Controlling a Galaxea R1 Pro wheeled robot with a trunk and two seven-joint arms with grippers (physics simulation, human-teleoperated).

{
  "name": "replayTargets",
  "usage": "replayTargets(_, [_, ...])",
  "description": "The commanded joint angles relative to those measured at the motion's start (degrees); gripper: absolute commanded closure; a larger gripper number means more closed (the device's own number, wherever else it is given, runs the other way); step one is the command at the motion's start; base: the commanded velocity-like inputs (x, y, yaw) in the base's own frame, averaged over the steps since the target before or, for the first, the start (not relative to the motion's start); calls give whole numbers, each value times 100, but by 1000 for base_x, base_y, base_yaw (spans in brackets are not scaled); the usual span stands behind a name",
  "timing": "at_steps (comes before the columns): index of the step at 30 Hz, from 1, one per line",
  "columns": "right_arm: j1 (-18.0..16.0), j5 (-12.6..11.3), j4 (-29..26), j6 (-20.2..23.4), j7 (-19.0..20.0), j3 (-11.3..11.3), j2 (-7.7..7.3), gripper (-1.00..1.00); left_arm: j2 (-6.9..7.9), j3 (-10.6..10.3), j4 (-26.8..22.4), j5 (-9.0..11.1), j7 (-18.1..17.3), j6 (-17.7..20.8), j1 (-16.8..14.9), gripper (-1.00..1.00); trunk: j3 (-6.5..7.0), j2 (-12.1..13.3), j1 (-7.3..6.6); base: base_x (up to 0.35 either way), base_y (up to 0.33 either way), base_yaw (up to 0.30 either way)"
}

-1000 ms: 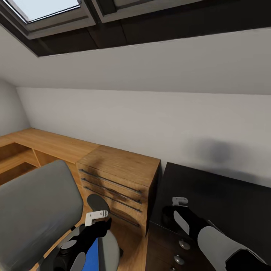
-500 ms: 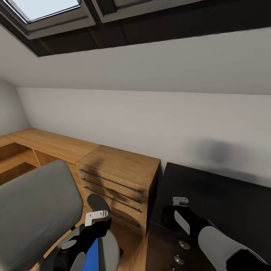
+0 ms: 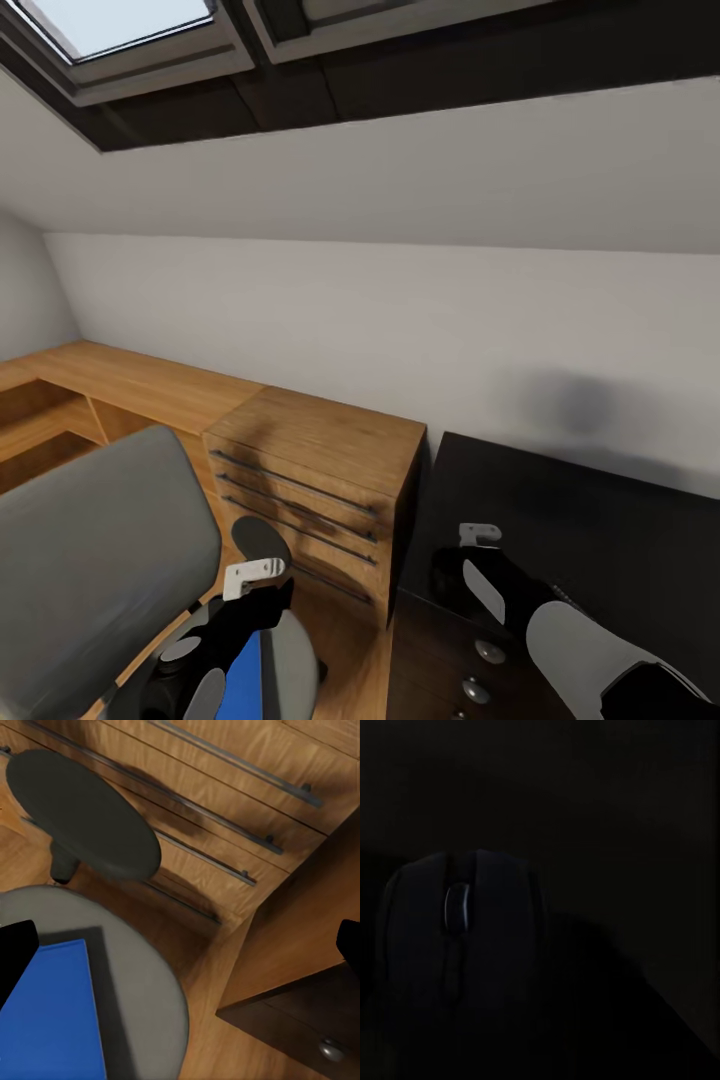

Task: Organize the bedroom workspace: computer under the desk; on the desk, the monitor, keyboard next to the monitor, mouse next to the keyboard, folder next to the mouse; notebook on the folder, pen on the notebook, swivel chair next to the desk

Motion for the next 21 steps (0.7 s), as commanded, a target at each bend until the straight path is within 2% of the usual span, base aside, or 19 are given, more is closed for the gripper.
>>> replayTargets(1, [-4,-75,-16,19,-50,48,-7,100,1,-4,-7,60,53,17,-4,-100,12,37,-22,0,0,0])
replayTargets(8, [-4,-75,-36,-7,-58,48,-27,100,6,-2,-4,60,53,15,-4,-100,137,318,-176,0,0,0])
replayTargets(10, [-4,-75,-110,-75,-65,9,-43,100,5,18,-4,60,57,17,-4,-100,173,398,-220,0,0,0])
replayTargets(12, [-2,-72,-304,-314,-91,-158,-83,100,2,90,-6,60,61,19,-4,-100,209,478,-264,-44,0,0])
replayTargets(15, [2,-72,-465,-447,-103,-307,-177,100,0,127,-6,60,62,22,-4,-100,263,599,-330,-212,0,0])
replayTargets(21, [4,-68,-689,-500,-109,-376,-284,100,1,149,-4,60,62,23,-4,-100,371,839,-462,-305,0,0])
